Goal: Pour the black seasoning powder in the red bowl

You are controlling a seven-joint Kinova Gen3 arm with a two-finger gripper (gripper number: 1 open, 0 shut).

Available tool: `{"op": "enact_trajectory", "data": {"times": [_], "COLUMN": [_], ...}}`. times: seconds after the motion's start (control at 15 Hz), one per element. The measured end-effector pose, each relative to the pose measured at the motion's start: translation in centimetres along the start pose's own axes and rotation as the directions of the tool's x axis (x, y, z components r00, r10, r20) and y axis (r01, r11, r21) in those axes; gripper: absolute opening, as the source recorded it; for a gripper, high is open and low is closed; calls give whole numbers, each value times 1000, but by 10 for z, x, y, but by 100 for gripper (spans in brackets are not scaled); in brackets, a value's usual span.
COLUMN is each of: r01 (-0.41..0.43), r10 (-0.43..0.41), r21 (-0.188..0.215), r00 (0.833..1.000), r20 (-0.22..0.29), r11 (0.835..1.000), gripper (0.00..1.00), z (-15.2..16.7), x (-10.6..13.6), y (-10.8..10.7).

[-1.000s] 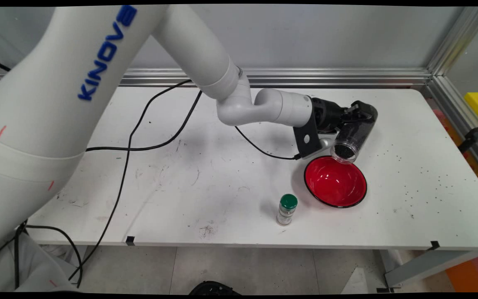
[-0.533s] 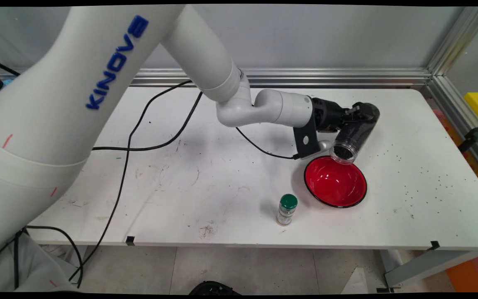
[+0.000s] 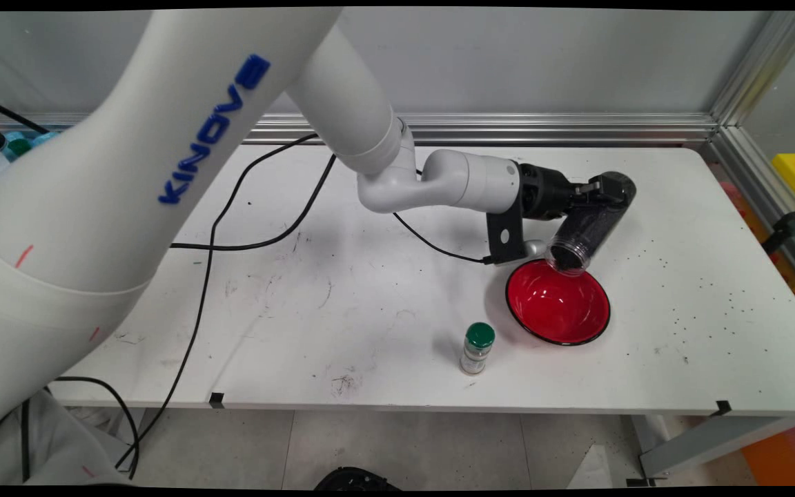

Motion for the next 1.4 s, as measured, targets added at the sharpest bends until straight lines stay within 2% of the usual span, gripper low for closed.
{"op": "enact_trajectory", "data": {"times": [0.6,1.4], "r01": [-80,-142], "r10": [79,142], "r21": [12,20], "r00": [997,989], "r20": [13,30], "r11": [997,990], "gripper": [0,0], "z": [-4,-7], "x": [2,3], "y": [-4,-8]}}
